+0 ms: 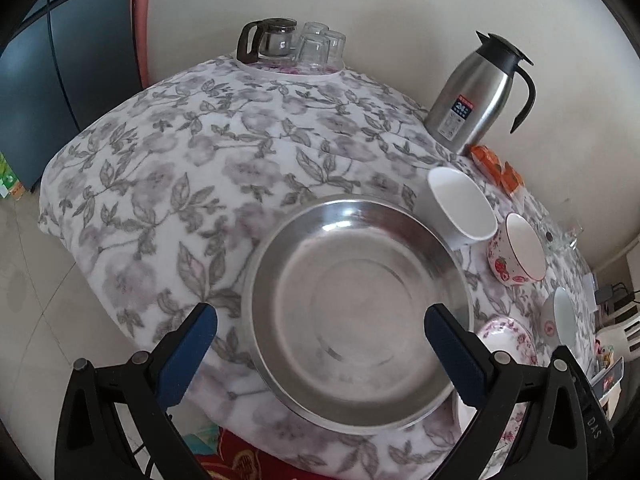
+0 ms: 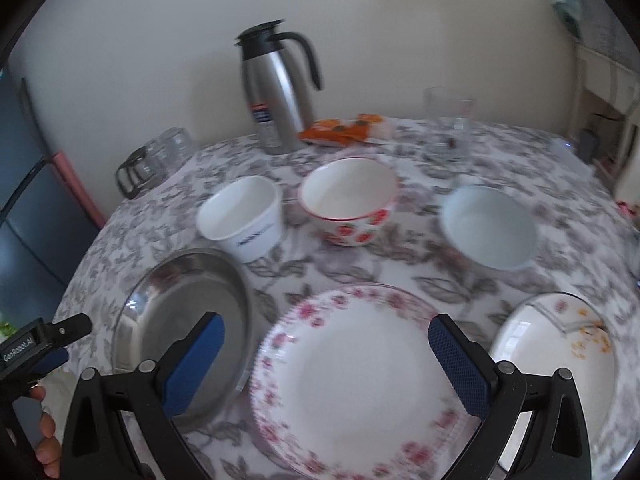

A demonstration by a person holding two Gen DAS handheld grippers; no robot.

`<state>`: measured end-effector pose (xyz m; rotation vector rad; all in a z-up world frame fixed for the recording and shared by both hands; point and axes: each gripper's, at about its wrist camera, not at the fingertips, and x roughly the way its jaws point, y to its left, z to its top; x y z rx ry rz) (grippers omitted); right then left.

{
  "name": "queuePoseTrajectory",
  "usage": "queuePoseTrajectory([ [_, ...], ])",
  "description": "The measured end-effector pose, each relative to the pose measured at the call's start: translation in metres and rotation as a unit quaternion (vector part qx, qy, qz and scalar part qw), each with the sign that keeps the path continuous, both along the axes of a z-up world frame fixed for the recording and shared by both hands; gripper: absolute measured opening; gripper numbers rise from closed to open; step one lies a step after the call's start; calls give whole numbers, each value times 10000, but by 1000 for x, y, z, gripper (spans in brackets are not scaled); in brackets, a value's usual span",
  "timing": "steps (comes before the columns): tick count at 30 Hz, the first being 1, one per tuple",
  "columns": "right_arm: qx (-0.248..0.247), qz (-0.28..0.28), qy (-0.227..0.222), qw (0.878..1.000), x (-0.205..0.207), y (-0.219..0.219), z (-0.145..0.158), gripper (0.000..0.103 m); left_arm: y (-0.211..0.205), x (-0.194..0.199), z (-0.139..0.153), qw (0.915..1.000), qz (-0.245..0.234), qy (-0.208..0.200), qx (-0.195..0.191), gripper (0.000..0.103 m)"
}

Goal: Organize plates and bowls
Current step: 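Move both grippers toward the rim of the stainless steel basin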

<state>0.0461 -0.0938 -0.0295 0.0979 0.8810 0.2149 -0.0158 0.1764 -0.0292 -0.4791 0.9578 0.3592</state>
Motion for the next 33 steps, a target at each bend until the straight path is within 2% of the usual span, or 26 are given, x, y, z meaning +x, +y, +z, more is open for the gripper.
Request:
queuePoseTrajectory([
  [3,190,316,69,9993,9,18,-7,103,12,-2,-5,9998,84,-139,-131,103],
  [10,61,813,203,9965,23,50,-24,103,37,-8,-16,9980,387,-440,-236,103],
  [19,-92,1093,553,9924,43,71,-46,103,54,-5,-33,9962,378,-701,-362,103],
  [22,-132,1156,576,9915,48,76,-51,103,55,-4,-38,9964,341,-669,-401,103],
  [24,-166,1163,566,9915,51,79,-54,100,56,0,-44,9969,338,-540,-461,103],
  [26,-136,1158,572,9915,55,80,-56,90,56,3,-51,9972,316,-417,-537,103],
  [33,-45,1212,825,9892,66,84,-69,71,58,8,-67,9968,373,-64,-701,103],
])
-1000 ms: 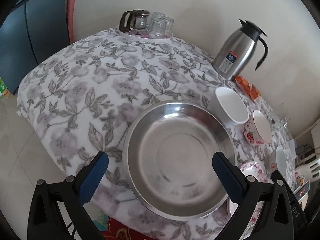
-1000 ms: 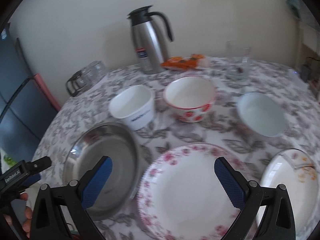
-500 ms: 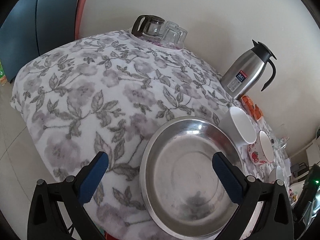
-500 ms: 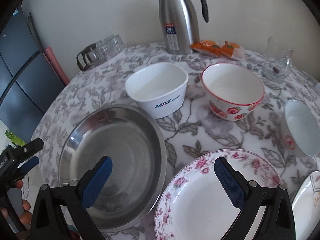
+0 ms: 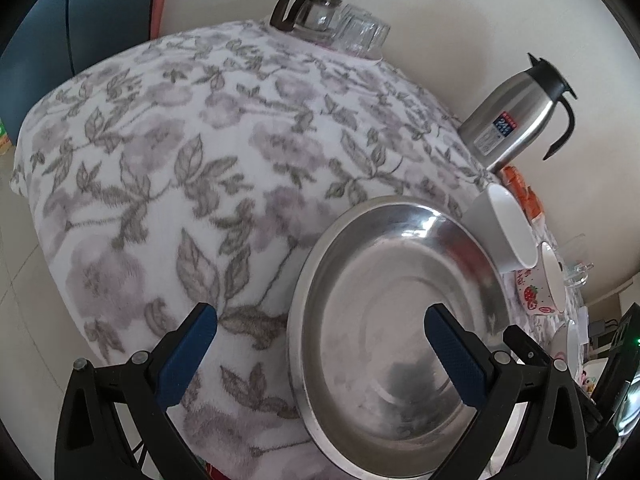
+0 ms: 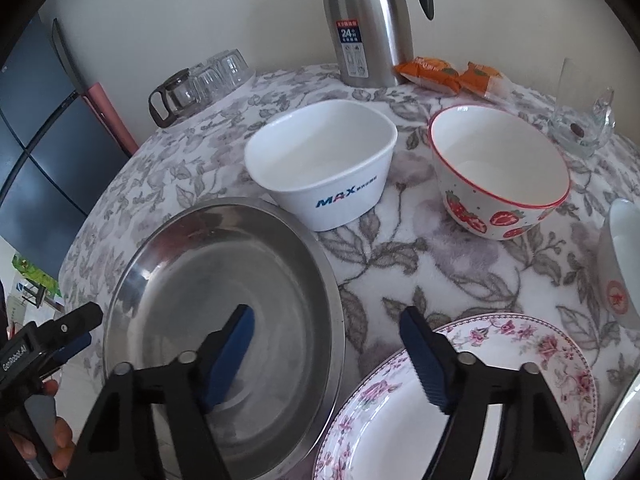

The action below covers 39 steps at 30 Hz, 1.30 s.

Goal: Organize plates and bowls
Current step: 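Move both grippers toward the rim of the stainless steel basin, then close the left gripper on the basin rim while the right gripper also closes on it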

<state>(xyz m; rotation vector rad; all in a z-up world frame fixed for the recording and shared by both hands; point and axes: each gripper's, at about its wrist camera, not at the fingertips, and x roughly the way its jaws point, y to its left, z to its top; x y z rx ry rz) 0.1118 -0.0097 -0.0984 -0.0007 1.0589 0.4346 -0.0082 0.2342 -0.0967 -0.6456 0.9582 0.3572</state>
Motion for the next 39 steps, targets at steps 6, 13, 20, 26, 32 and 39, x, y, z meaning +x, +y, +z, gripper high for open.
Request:
queuePoseTrajectory([
  [6,9,74,108,9999,3,3,-7,54,4,-1,-9,9997,29,43,-232,103],
  [13,-42,19,206,9998,5,3,-15,41,4,0,-13,9993,-26,45,-361,101],
  [20,-43,123,314,9994,4,8,-19,32,0,3,-14,9985,-228,33,-502,83],
  [26,-75,148,323,9993,3,11,-21,28,-2,5,-17,9976,-298,78,-619,66],
  [32,-114,92,340,9993,4,7,-22,21,-1,7,-24,9962,-310,94,-806,54],
  [39,-139,100,318,9993,3,9,-22,20,1,5,-31,9955,-207,219,-901,42],
])
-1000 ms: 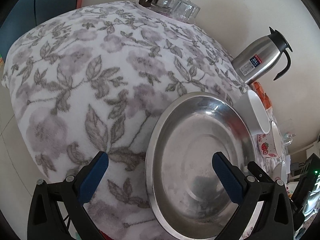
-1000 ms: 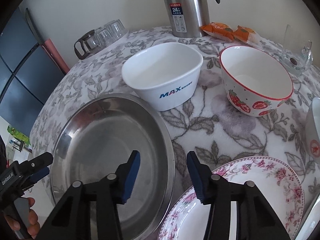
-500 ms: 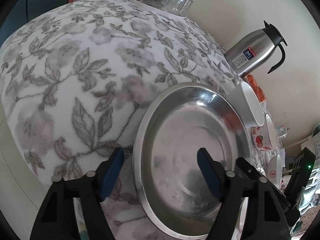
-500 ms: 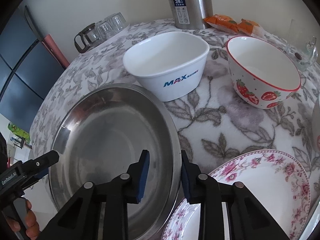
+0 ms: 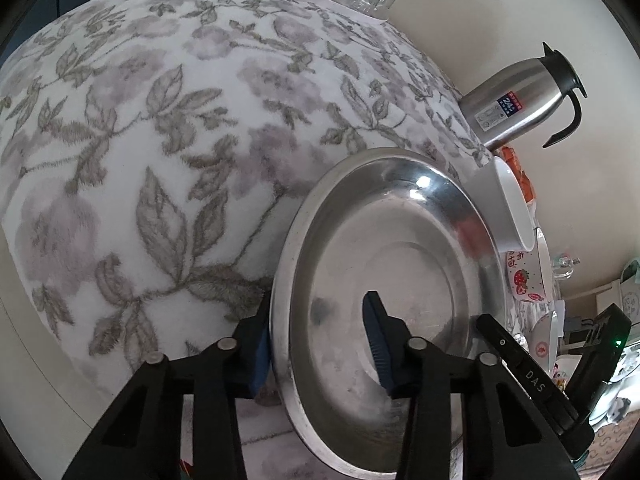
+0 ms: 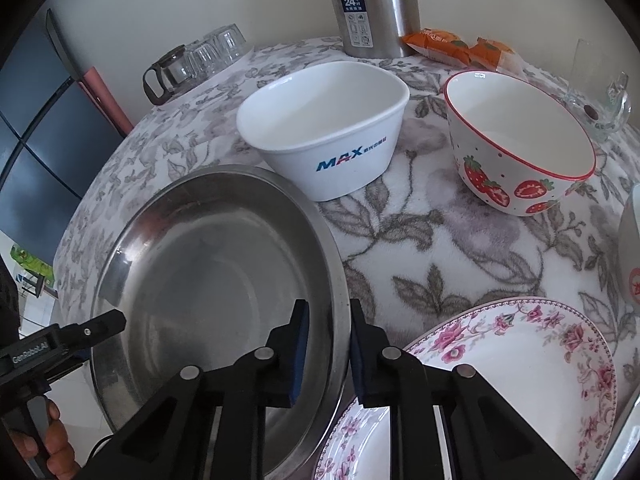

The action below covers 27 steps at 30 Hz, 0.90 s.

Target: Organize plates and bowls

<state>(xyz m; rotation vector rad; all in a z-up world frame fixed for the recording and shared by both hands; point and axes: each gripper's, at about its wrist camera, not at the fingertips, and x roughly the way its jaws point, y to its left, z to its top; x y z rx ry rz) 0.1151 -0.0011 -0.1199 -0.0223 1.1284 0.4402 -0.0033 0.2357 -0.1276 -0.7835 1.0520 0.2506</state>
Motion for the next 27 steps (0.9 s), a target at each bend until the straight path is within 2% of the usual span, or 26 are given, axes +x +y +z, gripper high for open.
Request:
queuePoseTrajectory([
  [6,163,12,87,9998,-1,-5,2,20,3,-4,2,9999,110,-4,0,39],
  [15,342,139,106,9993,-7,-3,11,20,5,-14,20,9995,234,-166,154,39],
  [27,466,153,-94,9988,-24,-15,37,20,-7,-18,49,9982,191,-335,457,39],
])
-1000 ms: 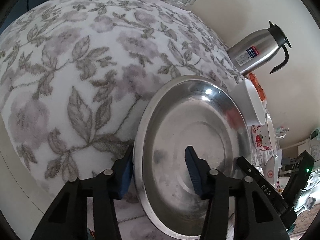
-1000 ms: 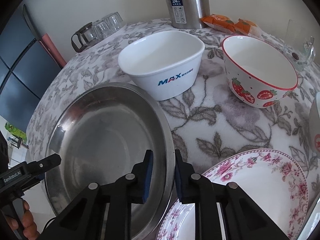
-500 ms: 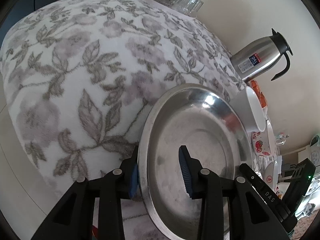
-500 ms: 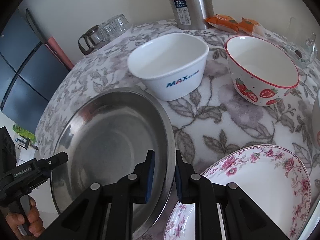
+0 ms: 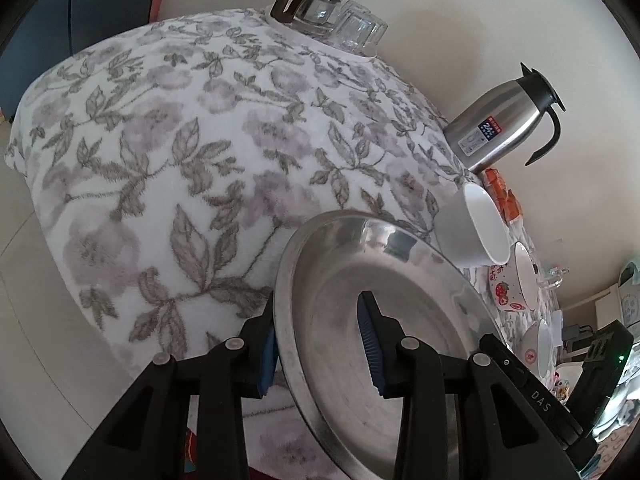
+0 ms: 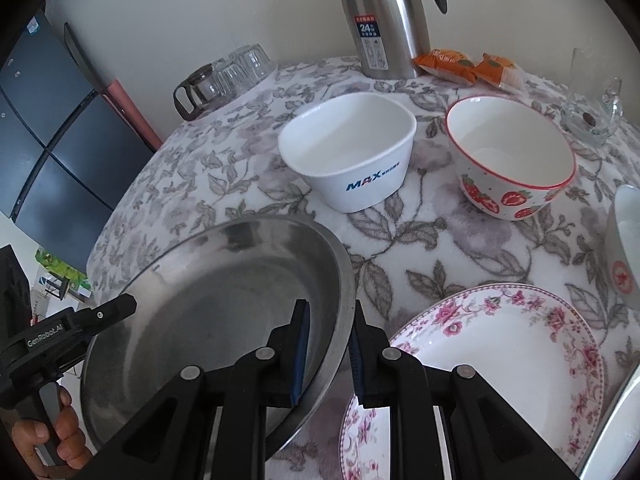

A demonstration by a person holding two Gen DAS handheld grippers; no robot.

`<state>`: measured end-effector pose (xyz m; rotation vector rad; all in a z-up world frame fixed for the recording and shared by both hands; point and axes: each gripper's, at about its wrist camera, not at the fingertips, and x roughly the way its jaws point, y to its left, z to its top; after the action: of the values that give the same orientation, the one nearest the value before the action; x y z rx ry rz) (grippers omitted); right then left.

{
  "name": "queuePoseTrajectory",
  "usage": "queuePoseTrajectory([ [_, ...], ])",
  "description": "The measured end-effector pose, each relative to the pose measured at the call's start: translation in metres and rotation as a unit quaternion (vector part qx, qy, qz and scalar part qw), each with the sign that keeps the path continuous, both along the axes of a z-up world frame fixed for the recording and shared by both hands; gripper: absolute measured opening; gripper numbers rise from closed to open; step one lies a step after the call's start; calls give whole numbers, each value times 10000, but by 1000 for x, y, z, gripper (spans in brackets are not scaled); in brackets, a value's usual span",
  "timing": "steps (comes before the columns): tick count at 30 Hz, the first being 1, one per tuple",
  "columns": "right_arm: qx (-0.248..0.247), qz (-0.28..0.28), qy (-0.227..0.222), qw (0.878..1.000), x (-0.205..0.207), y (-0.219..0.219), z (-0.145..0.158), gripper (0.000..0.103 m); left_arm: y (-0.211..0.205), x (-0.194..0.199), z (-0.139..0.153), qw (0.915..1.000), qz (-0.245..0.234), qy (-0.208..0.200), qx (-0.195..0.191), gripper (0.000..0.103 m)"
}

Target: Organize plates and bowls

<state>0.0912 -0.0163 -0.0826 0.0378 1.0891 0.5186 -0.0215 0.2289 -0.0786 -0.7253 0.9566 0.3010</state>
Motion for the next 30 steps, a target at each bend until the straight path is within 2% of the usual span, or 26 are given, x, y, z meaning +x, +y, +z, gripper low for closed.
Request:
queuePoseTrajectory([
  [7,188,-127,-196,9996,-9,-16,22,20,-13,-3,23,9997,-88,-161,154,39],
  [15,369,-386,-702,9961,-22,-45,64,20,-40,0,67,9972,-331,-536,394,39],
  [23,632,-964,-1110,9871,-37,-99,96,20,-87,15,102,9917,-797,-816,595,39],
  [30,716,-1488,-1247,9784,-45,-144,104,20,-129,27,112,9868,-1193,-854,688,39],
])
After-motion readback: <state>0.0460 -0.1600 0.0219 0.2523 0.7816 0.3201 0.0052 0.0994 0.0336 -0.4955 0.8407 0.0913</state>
